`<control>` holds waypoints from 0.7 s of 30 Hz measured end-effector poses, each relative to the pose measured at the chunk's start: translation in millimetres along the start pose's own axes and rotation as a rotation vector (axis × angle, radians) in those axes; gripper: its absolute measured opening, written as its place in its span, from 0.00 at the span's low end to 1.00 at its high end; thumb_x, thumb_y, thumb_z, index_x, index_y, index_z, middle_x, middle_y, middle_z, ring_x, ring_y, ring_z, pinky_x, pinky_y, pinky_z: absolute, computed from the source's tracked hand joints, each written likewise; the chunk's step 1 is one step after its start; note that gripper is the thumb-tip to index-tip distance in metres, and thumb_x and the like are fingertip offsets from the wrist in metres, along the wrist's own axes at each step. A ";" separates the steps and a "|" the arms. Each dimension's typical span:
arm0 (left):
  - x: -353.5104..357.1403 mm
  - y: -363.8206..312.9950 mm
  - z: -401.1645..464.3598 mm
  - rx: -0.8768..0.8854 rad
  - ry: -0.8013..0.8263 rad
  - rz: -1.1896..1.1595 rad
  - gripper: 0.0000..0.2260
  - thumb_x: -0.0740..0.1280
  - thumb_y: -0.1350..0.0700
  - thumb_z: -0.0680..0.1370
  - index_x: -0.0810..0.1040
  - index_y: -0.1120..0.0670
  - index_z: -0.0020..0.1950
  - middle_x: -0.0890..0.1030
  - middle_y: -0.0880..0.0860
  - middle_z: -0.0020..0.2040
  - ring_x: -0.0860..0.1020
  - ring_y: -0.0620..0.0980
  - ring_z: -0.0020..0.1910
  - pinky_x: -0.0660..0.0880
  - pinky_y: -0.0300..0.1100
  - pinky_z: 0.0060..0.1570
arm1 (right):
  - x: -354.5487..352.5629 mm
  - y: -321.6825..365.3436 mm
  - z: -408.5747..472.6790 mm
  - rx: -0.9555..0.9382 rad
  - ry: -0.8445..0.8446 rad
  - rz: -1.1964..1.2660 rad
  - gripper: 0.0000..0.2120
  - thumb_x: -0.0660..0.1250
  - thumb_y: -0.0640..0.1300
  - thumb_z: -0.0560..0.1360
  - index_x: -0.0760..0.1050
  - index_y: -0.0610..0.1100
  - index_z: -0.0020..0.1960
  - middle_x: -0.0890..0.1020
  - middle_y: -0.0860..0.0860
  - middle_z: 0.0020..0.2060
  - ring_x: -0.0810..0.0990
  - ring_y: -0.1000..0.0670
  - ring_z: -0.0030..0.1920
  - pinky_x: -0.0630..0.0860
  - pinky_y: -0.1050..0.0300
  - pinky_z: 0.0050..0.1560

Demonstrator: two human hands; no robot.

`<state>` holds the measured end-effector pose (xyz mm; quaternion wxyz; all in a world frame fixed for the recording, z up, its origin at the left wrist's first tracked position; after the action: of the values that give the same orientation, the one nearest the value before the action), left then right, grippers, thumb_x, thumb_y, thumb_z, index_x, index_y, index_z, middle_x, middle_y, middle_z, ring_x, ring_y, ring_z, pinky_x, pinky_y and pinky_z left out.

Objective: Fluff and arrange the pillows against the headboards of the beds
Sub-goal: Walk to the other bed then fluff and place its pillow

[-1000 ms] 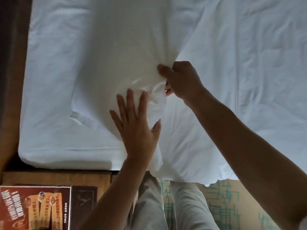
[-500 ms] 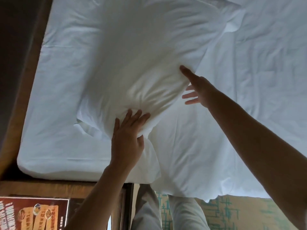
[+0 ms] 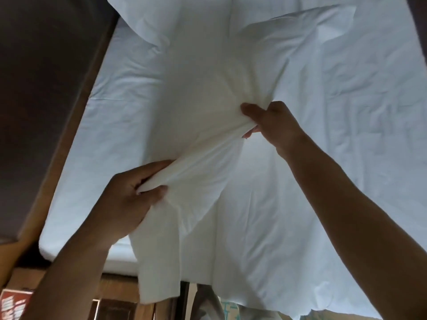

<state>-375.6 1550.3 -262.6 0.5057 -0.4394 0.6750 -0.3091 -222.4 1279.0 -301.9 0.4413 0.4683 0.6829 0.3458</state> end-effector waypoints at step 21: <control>-63.8 57.5 -27.5 -0.057 -0.388 0.108 0.24 0.66 0.53 0.84 0.66 0.26 0.71 0.74 0.43 0.75 0.72 0.48 0.73 0.67 0.47 0.73 | 32.4 57.0 9.8 -0.204 -0.208 -0.575 0.36 0.68 0.57 0.78 0.60 0.46 0.81 0.64 0.47 0.80 0.64 0.46 0.79 0.62 0.51 0.74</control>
<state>-411.5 1631.7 -277.8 0.6295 -0.4682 0.5959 -0.1717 -199.8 1328.6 -264.2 0.6330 0.2425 0.7002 0.2239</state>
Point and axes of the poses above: each hand's wrist, its own z-axis towards the middle knuckle, its own x-axis out of the palm, y = z × x, the point moved 3 cm from there along z, towards the middle knuckle
